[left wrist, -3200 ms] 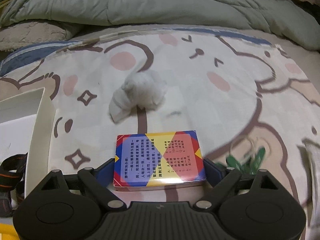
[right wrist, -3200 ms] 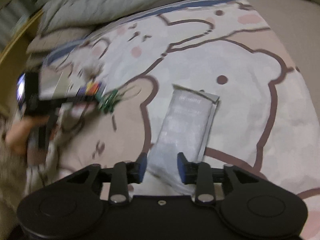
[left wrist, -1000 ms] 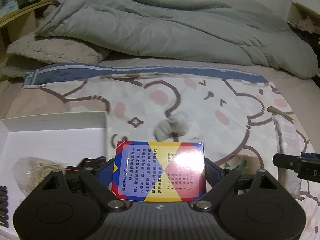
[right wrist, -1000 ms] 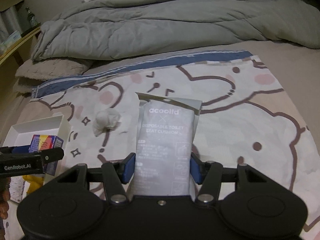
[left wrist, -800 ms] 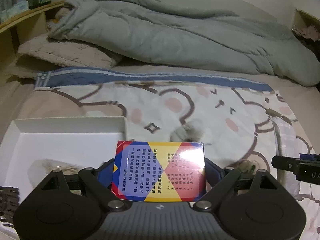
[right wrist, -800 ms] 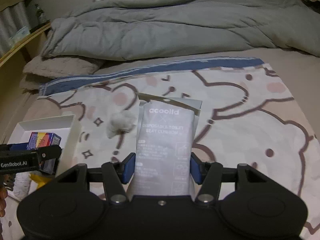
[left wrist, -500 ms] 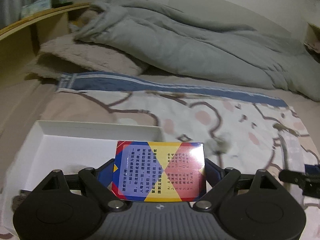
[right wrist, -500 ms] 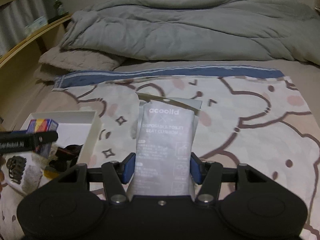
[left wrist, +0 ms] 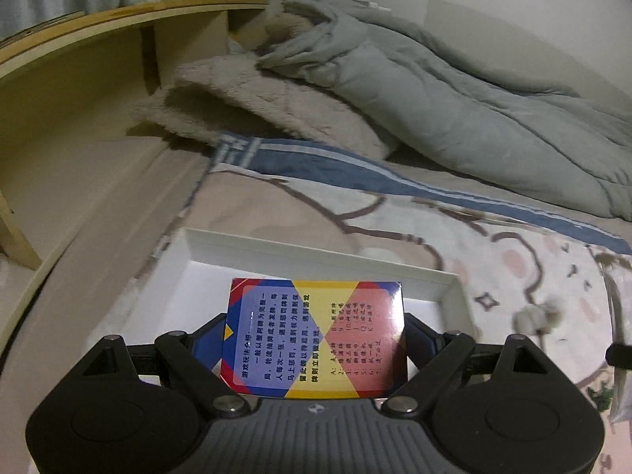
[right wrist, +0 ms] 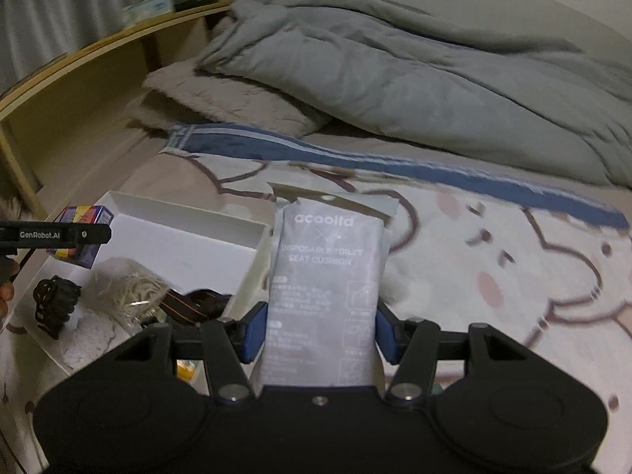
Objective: Organize objects
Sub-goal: 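Carry the card box and grey packet with both tools over the white box, then open the right tool dropping the packet while the left tool releases the card box in the box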
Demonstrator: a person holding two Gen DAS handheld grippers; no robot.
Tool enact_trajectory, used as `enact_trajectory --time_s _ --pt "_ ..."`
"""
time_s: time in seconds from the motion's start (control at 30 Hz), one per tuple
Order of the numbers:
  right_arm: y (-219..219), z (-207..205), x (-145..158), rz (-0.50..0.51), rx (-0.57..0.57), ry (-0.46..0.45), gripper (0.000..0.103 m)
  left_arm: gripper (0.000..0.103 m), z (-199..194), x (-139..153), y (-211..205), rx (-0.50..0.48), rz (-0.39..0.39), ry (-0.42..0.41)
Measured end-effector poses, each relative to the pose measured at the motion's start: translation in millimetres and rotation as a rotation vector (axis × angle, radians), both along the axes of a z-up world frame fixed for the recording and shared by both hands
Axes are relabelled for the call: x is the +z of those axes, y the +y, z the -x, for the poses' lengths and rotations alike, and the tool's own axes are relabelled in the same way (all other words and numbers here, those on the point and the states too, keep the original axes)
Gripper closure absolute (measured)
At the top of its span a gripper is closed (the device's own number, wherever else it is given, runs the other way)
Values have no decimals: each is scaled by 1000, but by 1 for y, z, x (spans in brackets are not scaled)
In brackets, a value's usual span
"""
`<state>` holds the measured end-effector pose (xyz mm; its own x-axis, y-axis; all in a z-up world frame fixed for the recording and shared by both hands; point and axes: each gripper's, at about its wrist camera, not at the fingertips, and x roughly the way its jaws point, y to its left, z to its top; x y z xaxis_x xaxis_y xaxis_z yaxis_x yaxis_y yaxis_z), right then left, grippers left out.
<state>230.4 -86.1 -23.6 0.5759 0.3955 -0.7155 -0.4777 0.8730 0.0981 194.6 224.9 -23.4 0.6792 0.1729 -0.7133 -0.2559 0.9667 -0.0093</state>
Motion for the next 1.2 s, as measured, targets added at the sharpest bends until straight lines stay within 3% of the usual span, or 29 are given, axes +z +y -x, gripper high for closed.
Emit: enact_trajectory --time_s 0.17,0.37,0.57,0.77,0.93,1.0,1.2 --pt "48 -12 2 93 147 -82 46 14 -1 -5 24 17 -38 -7" --pt "112 -22 2 211 368 -204 46 14 -2 -20 51 46 -23 26" --pt "175 -19 -13 365 646 -319 46 14 -2 -30 63 16 -10 58" --pt "219 -13 -33 519 902 -371 46 14 -2 -33 72 -14 -10 74" --pt "239 -17 -44 586 1013 -402 45 14 -6 -37 77 -22 -22 87" --pt "244 -16 -47 608 1044 -415 40 14 -8 -40 79 -24 -18 95" --pt "244 -23 -52 604 1046 -327 33 14 -12 -48 78 -48 -20 122"
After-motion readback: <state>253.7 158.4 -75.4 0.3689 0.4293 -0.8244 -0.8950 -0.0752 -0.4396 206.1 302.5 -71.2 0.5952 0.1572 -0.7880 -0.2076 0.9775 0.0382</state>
